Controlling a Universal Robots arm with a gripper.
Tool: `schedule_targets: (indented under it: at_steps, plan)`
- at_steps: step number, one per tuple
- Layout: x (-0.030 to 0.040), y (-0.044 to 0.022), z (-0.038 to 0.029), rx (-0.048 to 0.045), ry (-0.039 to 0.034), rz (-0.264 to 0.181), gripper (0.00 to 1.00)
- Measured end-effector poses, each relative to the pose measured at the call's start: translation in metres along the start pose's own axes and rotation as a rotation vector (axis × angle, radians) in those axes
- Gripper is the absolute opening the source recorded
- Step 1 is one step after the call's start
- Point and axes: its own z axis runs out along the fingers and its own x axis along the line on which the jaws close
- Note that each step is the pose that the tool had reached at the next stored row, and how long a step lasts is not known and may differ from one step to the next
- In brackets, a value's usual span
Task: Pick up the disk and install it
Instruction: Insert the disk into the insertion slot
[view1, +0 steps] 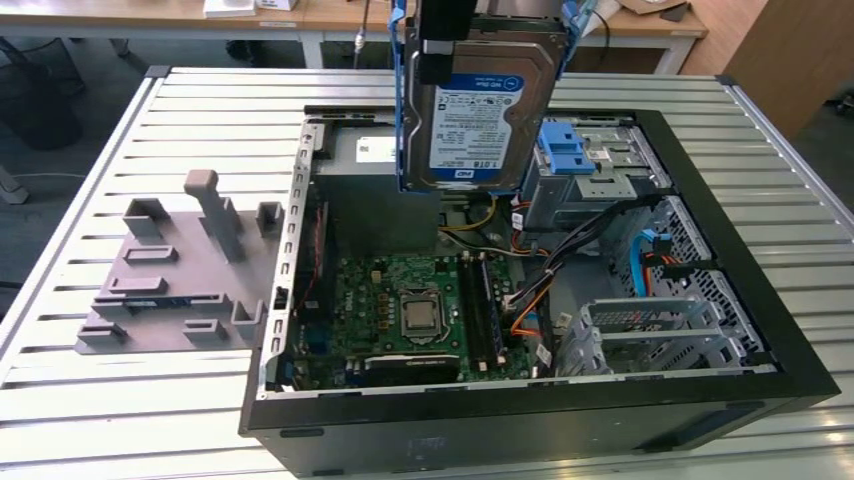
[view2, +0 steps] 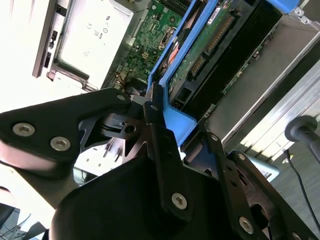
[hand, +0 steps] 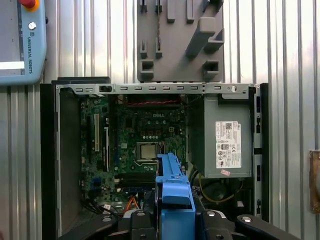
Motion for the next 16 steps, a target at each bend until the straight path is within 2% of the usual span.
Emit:
schedule_targets:
  at_steps: [3,8,16]
  plan:
    - [0.0017,0.0001,0.0026,0.0001,0.0000,0.000,0.37]
    - [0.0088,-0.0003,0.0053,0.0001,0.0000,0.000,0.37]
    - [0.0247,-0.0008,0.0049,0.0001,0.0001,0.000,0.37]
